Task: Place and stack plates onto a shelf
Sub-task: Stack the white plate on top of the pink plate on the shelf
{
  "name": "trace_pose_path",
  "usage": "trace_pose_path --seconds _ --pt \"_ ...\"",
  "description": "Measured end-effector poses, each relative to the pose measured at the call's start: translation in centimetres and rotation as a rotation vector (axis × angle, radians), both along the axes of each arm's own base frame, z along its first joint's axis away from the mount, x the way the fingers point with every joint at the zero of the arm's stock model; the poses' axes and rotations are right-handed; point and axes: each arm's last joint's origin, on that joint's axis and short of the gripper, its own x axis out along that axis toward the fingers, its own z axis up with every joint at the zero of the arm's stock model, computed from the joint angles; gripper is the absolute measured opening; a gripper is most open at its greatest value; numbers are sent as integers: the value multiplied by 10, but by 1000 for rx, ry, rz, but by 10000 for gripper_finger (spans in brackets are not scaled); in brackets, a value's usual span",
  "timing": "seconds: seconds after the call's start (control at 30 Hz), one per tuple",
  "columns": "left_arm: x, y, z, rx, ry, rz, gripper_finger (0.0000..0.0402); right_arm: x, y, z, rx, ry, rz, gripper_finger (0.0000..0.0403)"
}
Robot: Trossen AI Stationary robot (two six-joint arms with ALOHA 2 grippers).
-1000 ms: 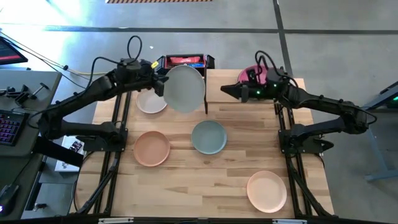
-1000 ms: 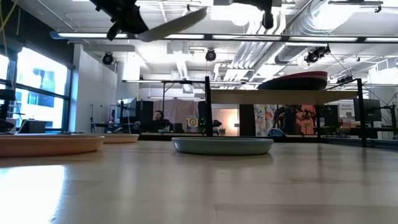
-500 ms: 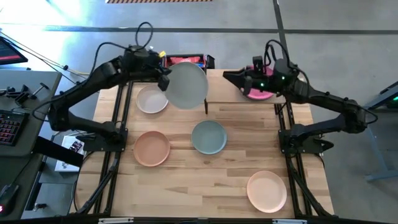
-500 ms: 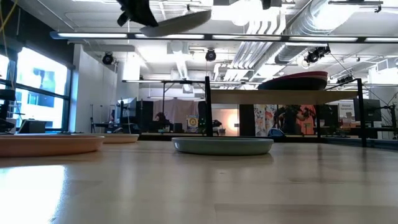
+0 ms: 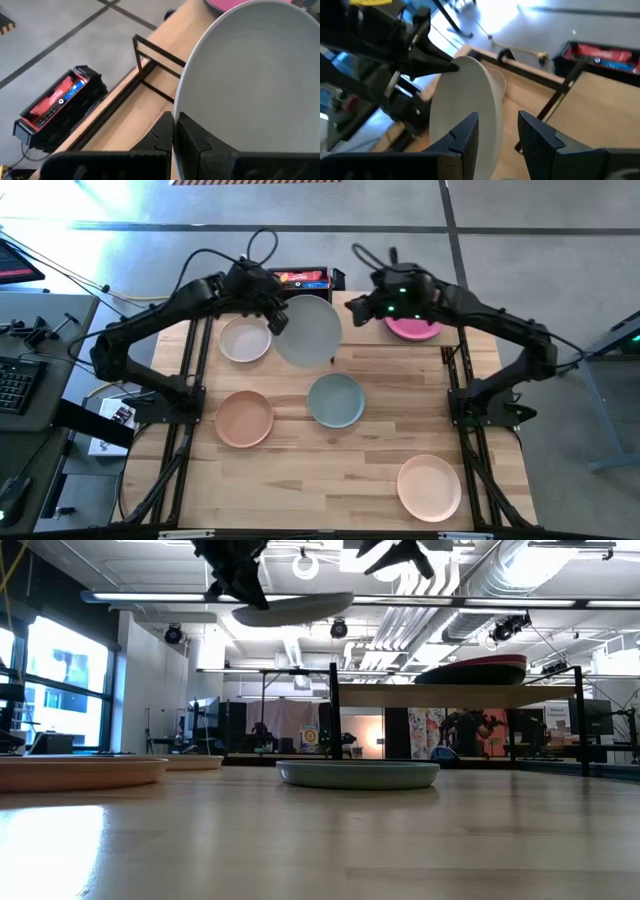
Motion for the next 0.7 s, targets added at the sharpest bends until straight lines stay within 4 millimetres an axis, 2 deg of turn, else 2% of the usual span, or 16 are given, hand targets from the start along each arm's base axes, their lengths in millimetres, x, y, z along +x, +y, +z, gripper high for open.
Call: trace_pose_path --seconds 0.23,0.47,0.7 --pt "11 4 -12 0 55 -18 1 24 -8 -10 31 90 4 118" --pt "14 5 -14 3 64 -21 1 34 -11 -25 58 169 6 118" --pt "14 6 -13 16 55 -12 1 42 -4 -38 81 248 33 118"
